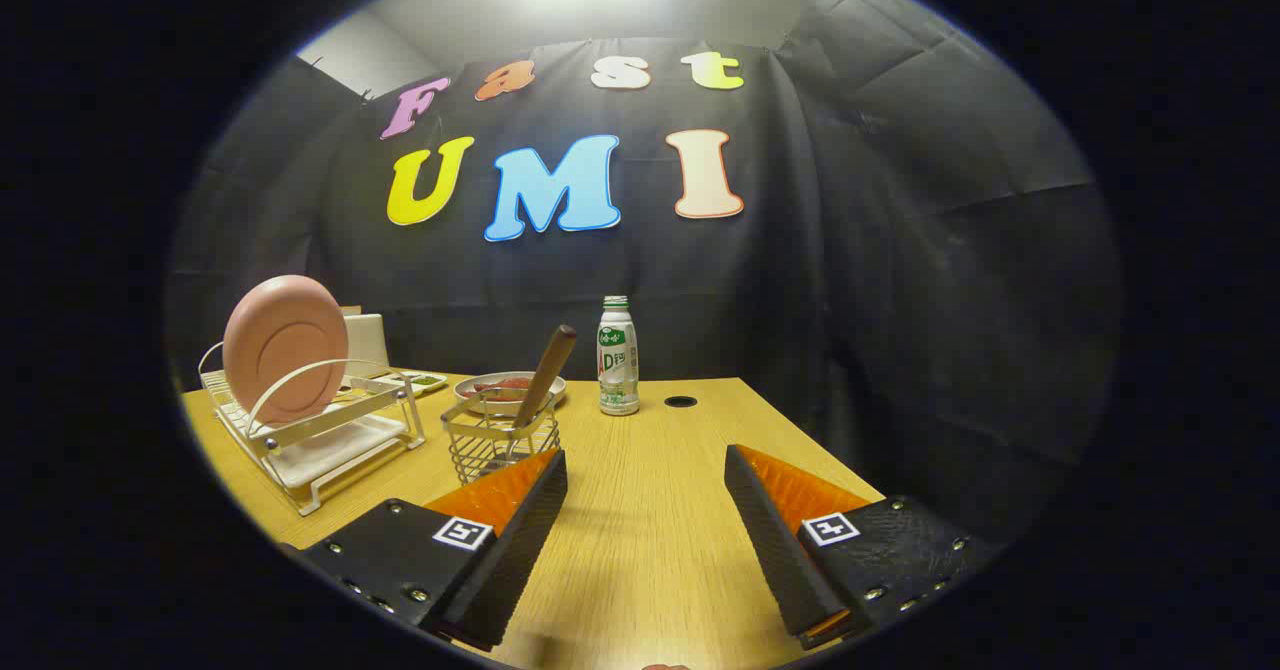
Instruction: Take the plate from the dish rack, then take the spoon from the basket and place it into the plate.
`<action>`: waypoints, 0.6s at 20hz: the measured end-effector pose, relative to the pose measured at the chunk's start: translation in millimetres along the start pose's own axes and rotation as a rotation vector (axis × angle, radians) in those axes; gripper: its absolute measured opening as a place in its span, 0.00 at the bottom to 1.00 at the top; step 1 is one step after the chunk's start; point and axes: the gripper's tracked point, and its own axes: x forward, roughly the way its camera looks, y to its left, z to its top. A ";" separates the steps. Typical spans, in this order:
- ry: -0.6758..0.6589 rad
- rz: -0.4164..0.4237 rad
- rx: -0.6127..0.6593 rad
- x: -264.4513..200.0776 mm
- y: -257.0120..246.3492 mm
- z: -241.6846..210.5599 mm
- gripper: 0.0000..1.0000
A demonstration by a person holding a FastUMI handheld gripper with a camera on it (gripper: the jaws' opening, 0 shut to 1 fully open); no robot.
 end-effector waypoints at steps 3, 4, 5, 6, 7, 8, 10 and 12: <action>-0.014 -0.031 0.042 36.2 -10.5 7.0 0.97; -0.024 -0.048 0.060 46.1 -15.4 12.7 0.97; -0.041 -0.071 0.067 54.3 -21.3 19.5 0.97; -0.064 -0.095 0.065 61.1 -28.5 29.0 0.97; -0.082 -0.116 0.056 67.3 -35.3 36.9 0.97; -0.096 -0.137 0.047 68.8 -42.8 45.2 0.97; -0.109 -0.173 0.036 66.4 -56.4 59.2 0.97; -0.100 -0.214 0.023 54.1 -71.3 67.6 0.97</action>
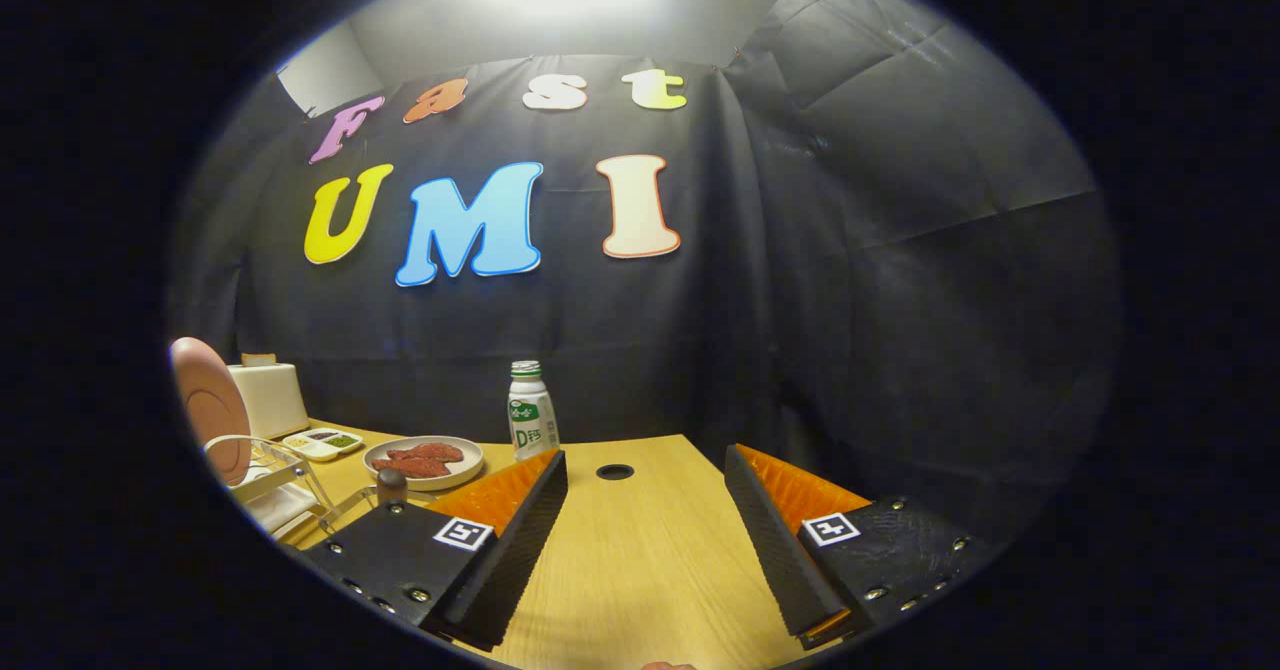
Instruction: Take the plate from the dish rack, then take the spoon from the basket and place it into the plate.
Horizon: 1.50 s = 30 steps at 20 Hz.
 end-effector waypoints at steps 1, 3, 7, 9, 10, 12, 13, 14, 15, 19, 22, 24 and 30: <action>0.007 -0.022 -0.010 -7.4 -8.1 5.1 0.97; 0.021 -0.059 -0.017 -27.0 -21.5 17.7 0.97; 0.046 -0.112 -0.033 -71.1 -33.2 43.9 0.97; 0.043 -0.121 -0.044 -91.8 -30.7 59.9 0.97; 0.040 -0.124 -0.048 -101.0 -27.7 68.5 0.97; 0.049 -0.125 -0.050 -118.9 -18.6 82.7 0.97; 0.057 -0.122 -0.047 -126.2 -12.5 87.5 0.97; 0.067 -0.119 -0.041 -133.4 -5.3 93.5 0.97; 0.077 -0.114 -0.034 -139.7 2.0 97.7 0.97; 0.143 -0.073 0.004 -160.2 43.3 106.8 0.97; 0.143 -0.021 0.009 -168.9 80.0 119.1 0.97; 0.170 0.020 0.015 -172.4 107.5 119.9 0.97; 0.254 0.203 0.004 -175.2 203.4 127.8 0.97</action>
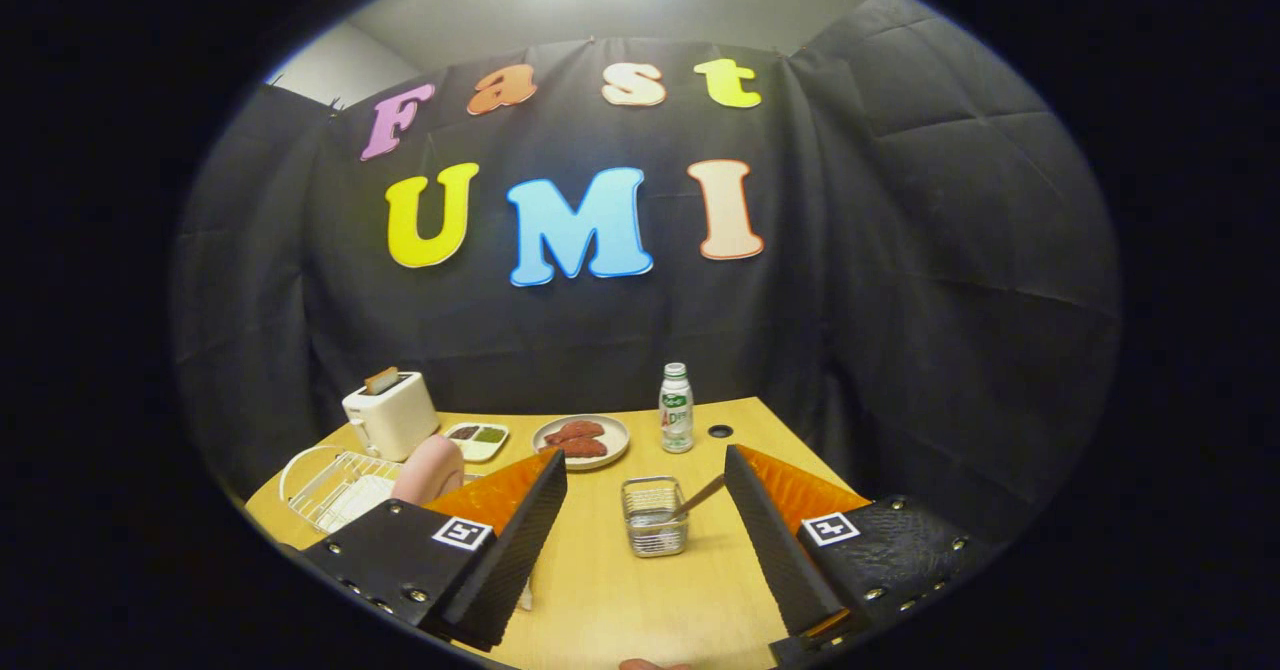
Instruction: Take the plate from the dish rack, then take the spoon from the basket and place it into the plate.
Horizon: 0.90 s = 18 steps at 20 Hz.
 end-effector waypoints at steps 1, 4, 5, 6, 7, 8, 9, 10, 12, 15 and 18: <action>0.013 0.031 0.001 4.4 15.9 2.1 0.97; 0.040 0.111 0.010 20.2 61.3 13.5 0.97; 0.054 0.134 0.009 26.2 75.1 14.5 0.97; 0.070 0.157 0.009 33.5 88.3 15.8 0.97; 0.089 0.180 0.013 40.6 99.9 16.7 0.97; 0.110 0.202 0.021 48.7 110.7 16.2 0.97; 0.145 0.218 0.032 56.1 119.6 11.7 0.97; 0.179 0.227 0.044 64.9 125.7 8.3 0.97; 0.232 0.234 0.064 80.7 135.9 3.8 0.97; 0.328 0.249 0.078 101.9 151.6 -9.3 0.97; 0.464 0.273 0.084 118.1 165.8 -29.7 0.97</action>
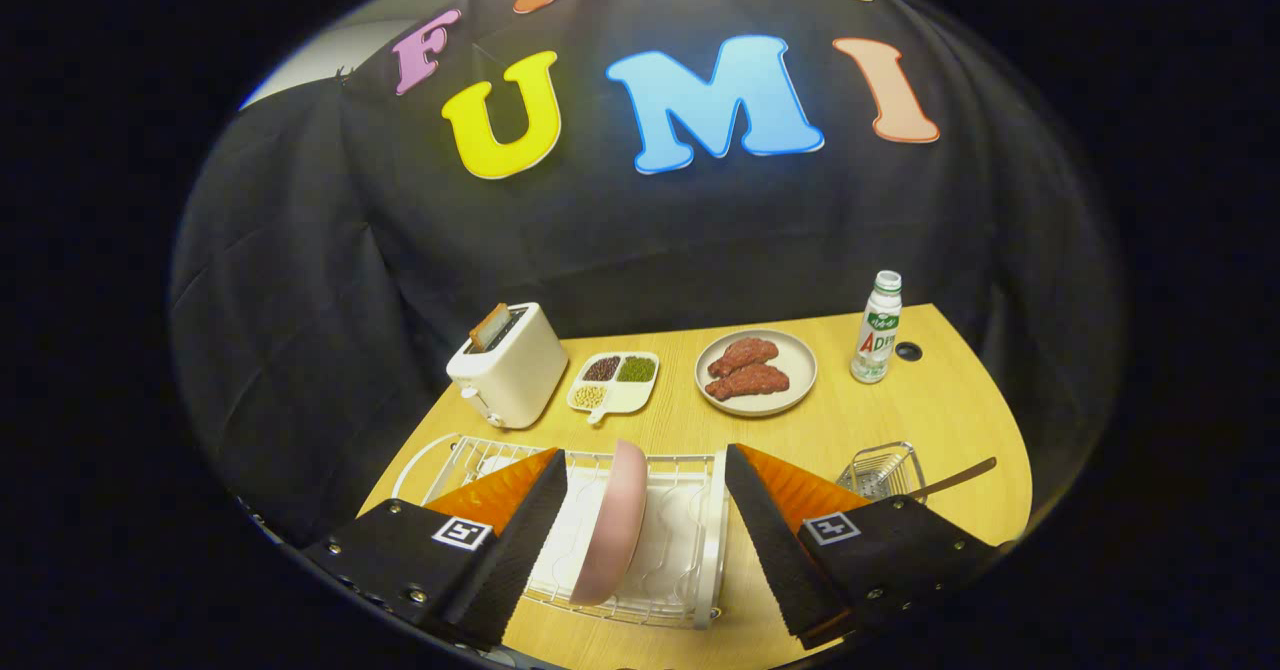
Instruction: Take the plate from the dish rack, then take the spoon from the basket and place it into the plate.
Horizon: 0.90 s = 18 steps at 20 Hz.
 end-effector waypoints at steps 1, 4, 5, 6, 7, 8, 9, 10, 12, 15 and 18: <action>0.055 0.003 0.002 10.1 -0.9 -7.5 0.98; 0.191 0.018 0.013 30.3 5.8 -31.2 0.98; 0.226 0.020 0.017 36.9 7.7 -36.7 0.98; 0.255 0.018 0.014 41.9 8.5 -40.7 0.99; 0.279 0.016 0.010 49.4 8.1 -45.3 0.98; 0.307 0.016 0.011 56.2 8.6 -50.1 0.98; 0.347 0.019 0.021 59.7 10.2 -57.5 0.98; 0.388 0.023 0.040 65.2 12.1 -65.0 0.98; 0.457 0.016 0.053 73.5 11.1 -76.1 0.94; 0.528 0.010 0.046 79.7 13.1 -91.0 0.82; 0.583 0.011 0.078 85.7 19.2 -103.0 0.65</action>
